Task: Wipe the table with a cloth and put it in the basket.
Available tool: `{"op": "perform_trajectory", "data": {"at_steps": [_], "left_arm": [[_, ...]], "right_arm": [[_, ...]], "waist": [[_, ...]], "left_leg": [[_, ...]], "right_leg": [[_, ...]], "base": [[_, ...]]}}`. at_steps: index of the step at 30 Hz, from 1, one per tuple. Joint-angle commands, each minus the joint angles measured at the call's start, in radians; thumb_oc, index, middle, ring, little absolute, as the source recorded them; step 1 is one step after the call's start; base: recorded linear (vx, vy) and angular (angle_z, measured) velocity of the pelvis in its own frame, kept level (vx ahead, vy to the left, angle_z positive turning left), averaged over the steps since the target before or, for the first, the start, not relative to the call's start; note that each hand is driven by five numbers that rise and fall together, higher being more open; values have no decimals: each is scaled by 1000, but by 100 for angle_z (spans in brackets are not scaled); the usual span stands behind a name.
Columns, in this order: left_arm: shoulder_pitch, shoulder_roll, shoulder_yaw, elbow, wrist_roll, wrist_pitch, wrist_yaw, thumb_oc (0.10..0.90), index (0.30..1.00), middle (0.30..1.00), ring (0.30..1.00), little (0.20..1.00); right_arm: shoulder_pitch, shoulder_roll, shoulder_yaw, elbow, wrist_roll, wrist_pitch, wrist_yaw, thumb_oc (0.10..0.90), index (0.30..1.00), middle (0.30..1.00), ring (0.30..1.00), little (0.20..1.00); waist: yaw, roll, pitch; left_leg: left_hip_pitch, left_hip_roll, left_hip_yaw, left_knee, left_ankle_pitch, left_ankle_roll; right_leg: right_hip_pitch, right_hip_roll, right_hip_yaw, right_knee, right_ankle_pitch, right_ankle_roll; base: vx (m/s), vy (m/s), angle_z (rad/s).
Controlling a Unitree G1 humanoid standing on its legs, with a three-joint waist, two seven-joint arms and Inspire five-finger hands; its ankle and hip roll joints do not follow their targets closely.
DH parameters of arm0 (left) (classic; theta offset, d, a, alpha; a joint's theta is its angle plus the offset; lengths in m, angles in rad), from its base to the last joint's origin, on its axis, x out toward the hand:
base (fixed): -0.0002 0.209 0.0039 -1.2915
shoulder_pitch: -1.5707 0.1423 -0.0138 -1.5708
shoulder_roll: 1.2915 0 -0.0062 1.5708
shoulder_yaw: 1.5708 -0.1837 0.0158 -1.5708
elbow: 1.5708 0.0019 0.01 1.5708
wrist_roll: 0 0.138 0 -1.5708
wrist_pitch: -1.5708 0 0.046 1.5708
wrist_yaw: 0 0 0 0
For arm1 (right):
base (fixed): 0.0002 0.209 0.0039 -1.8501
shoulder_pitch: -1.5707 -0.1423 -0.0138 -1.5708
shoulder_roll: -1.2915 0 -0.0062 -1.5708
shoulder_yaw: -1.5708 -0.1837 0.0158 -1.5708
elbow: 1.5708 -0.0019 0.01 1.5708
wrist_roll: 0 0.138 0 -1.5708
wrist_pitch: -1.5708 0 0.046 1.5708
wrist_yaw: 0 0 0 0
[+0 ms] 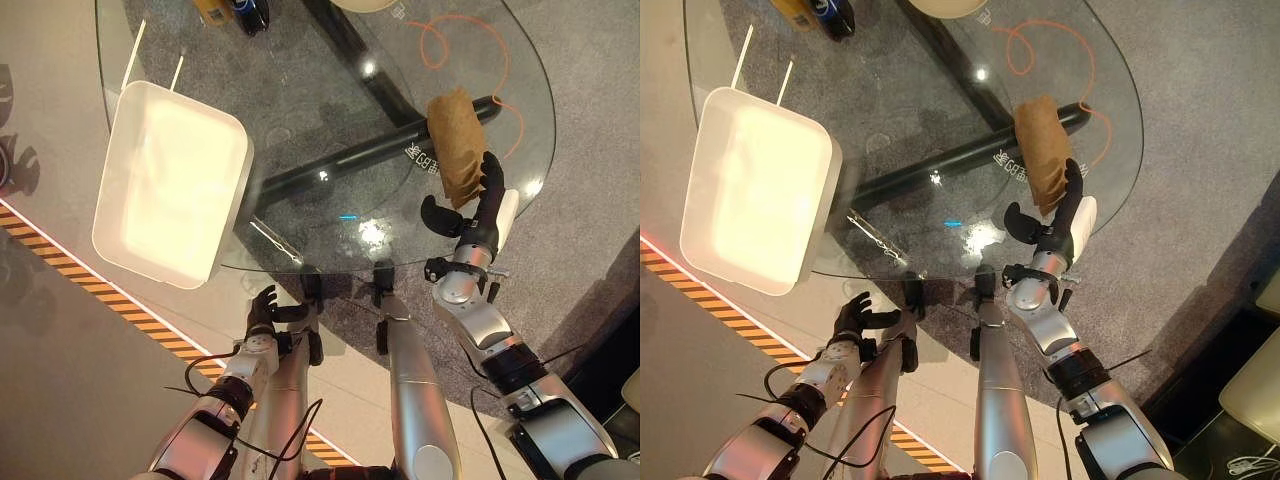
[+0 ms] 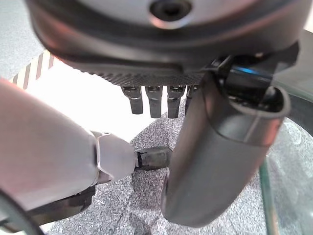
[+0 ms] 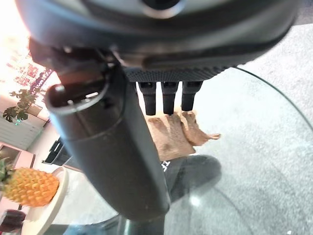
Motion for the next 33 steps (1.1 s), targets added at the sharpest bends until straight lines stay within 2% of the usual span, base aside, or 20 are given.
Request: {"op": "perform_trajectory", "data": {"at_steps": [1, 10, 14, 21, 33], "left_arm": [[36, -3, 10, -28, -29, 6, 35, 800, 900, 900, 900, 900], [-18, 0, 13, -14, -46, 31, 26, 800, 900, 900, 900, 900], [-40, -4, 14, -4, -59, 33, 24, 800, 900, 900, 900, 900], [-74, -12, 16, 11, -71, 51, 27, 800, 900, 900, 900, 900], [-133, 1, 17, 51, -97, 60, 14, 800, 900, 900, 900, 900]], "right_arm": [[-37, -22, -53, -56, -1, -9, -113, 800, 900, 900, 900, 900], [-145, -69, -57, -9, 17, -1, -126, 800, 900, 900, 900, 900], [-197, -81, -65, 0, 2, 33, -166, 800, 900, 900, 900, 900], [-260, -92, -52, 15, -9, 78, -139, 800, 900, 900, 900, 900], [-331, -102, -43, 168, 144, 111, -138, 800, 900, 900, 900, 900]], "waist": [[-7, 6, -19], [-4, 16, -19], [-4, 20, -19], [-2, 21, -19], [4, 23, -19]], "left_leg": [[-73, -54, -39, 150, -127, -1], [-134, -52, -41, 190, -132, 0], [-154, -52, -44, 202, -133, 0], [-179, -51, -47, 217, -133, 1], [-215, -49, -51, 237, -134, -4]], "right_leg": [[-38, 42, -31, 20, -15, 0], [-104, 39, -22, 47, -9, 4], [-127, 43, -16, 62, -10, 5], [-155, 48, -11, 80, -11, 5], [-193, 51, -11, 98, -8, 8]], "base": [[48, 12, 5], [9, 3, 1], [0, 0, 0], [0, 0, 0], [0, 0, 0]]}}
